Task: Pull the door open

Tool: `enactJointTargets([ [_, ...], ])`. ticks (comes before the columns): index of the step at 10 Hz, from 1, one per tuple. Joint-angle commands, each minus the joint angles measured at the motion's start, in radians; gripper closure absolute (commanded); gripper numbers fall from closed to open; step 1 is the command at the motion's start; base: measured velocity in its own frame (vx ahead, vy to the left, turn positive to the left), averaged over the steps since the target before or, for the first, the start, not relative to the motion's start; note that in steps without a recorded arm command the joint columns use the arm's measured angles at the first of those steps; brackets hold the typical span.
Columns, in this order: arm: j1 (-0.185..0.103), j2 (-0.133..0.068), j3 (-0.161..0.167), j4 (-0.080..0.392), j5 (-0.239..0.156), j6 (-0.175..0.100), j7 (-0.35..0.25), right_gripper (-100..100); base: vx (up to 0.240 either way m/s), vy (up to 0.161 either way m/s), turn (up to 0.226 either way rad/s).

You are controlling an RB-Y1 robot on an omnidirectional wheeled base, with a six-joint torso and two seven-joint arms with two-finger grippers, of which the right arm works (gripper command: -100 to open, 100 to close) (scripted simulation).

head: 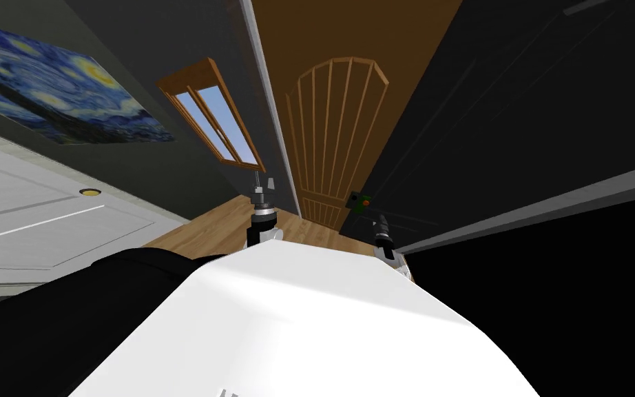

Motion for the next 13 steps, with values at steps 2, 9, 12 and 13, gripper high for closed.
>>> enactJointTargets([
  [2, 0.013, -0.008, -0.034, 0.018, -0.007, 0.003, 0.012, -100, 0.102, -0.143, -0.091],
  [9, -0.031, 0.006, -0.004, 0.013, -0.004, -0.002, 0.017, -100, 0.180, 0.002, 0.081],
  [12, -0.031, 0.006, -0.004, 0.013, -0.004, -0.002, 0.017, 100, -0.026, -0.013, -0.013],
  [13, -0.031, 0.006, -0.004, 0.013, -0.004, -0.002, 0.017, 100, -0.029, -0.007, 0.004],
])
